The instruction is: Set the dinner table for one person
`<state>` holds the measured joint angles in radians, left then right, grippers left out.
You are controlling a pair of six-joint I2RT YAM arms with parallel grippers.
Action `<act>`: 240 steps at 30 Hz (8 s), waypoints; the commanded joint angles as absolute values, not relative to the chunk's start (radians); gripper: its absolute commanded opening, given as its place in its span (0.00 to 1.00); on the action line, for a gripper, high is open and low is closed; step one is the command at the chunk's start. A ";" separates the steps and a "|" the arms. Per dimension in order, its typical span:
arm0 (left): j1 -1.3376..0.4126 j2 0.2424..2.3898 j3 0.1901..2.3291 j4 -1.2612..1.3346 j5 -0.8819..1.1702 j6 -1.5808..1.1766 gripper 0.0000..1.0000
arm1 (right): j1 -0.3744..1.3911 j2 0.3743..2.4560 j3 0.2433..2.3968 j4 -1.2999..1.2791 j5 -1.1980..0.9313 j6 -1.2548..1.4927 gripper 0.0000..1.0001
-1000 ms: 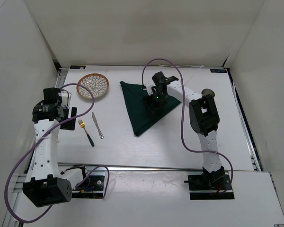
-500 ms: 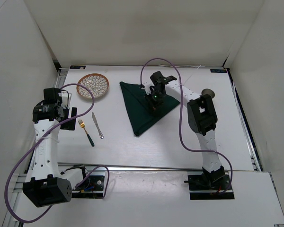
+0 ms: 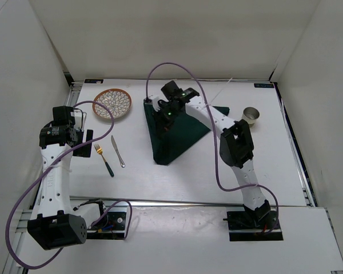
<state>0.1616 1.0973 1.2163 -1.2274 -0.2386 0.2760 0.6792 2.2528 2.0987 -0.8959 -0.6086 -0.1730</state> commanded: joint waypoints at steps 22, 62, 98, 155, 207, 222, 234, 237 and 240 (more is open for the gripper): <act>0.160 1.081 1.195 -1.253 -0.233 0.270 1.00 | 0.698 2.333 2.083 -0.634 -0.070 -0.199 0.92; -0.027 1.325 1.276 -1.155 -0.104 0.330 1.00 | 0.569 2.063 1.773 -0.681 -0.066 -0.199 0.56; -0.282 2.505 2.214 -0.709 0.187 0.292 0.10 | 0.445 1.823 1.460 -0.732 -0.475 -0.244 0.00; -0.301 2.235 1.859 -0.709 0.017 0.298 0.10 | 0.227 1.581 1.373 -0.942 -0.207 -0.322 0.22; 0.136 1.759 1.752 -0.868 0.131 0.189 1.00 | -0.021 1.465 1.387 -1.195 -0.271 -0.574 1.00; 0.319 2.181 1.966 -0.767 0.397 0.089 0.99 | -0.075 1.434 1.583 -1.388 -0.186 -0.623 1.00; 0.299 2.408 2.135 -0.749 0.377 -0.006 0.96 | -0.064 1.483 1.735 -1.454 -0.175 -0.526 1.00; 0.290 2.442 2.158 -0.749 0.377 -0.015 0.88 | -0.055 1.483 1.746 -1.454 -0.161 -0.514 1.00; 0.279 2.467 2.180 -0.739 0.377 -0.026 0.66 | -0.055 1.483 1.717 -1.445 -0.126 -0.514 0.98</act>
